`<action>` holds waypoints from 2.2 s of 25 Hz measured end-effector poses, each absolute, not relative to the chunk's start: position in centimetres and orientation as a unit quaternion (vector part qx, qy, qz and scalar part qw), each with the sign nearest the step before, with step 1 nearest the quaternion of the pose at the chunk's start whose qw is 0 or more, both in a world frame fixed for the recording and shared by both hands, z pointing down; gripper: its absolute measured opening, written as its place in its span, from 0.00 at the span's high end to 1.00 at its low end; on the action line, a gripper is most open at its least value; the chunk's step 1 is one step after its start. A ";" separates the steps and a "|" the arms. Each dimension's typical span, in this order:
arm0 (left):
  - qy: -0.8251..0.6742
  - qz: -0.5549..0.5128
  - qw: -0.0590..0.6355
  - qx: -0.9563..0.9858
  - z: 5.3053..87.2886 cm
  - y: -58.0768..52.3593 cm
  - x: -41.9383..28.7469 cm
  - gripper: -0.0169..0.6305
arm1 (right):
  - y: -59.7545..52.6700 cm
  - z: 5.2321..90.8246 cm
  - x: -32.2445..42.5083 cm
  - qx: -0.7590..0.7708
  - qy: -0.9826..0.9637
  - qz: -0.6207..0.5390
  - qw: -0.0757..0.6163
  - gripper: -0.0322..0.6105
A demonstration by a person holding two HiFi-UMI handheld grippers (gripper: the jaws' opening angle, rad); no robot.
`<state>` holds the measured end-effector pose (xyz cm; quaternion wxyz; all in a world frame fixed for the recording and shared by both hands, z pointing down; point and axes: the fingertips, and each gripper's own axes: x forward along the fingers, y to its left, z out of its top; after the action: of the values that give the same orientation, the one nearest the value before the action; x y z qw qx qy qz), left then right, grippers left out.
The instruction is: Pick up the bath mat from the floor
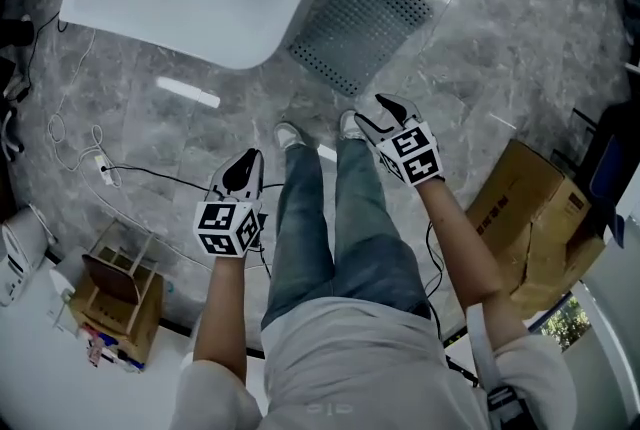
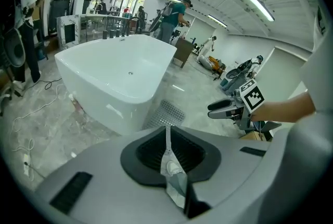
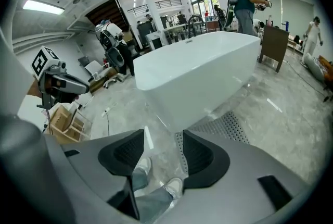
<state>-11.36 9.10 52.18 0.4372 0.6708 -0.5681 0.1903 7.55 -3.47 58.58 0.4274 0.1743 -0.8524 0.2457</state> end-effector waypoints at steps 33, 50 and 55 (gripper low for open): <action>-0.489 0.262 0.517 0.651 79.8 10.7 -12.4 0.67 | -0.6 92.8 10.5 0.180 -0.775 0.235 0.559 0.42; -0.491 0.291 0.513 0.641 90.2 10.0 -14.2 0.66 | 1.2 109.9 13.7 0.155 -0.747 0.228 0.605 0.40; -0.514 0.297 0.512 0.621 93.2 9.7 -16.2 0.66 | 1.8 115.2 15.1 0.165 -0.730 0.232 0.622 0.39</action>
<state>-16.15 9.66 93.21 0.5121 0.6205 -0.5144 0.2969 15.07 1.82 115.23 0.6218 0.1648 -0.7295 0.2324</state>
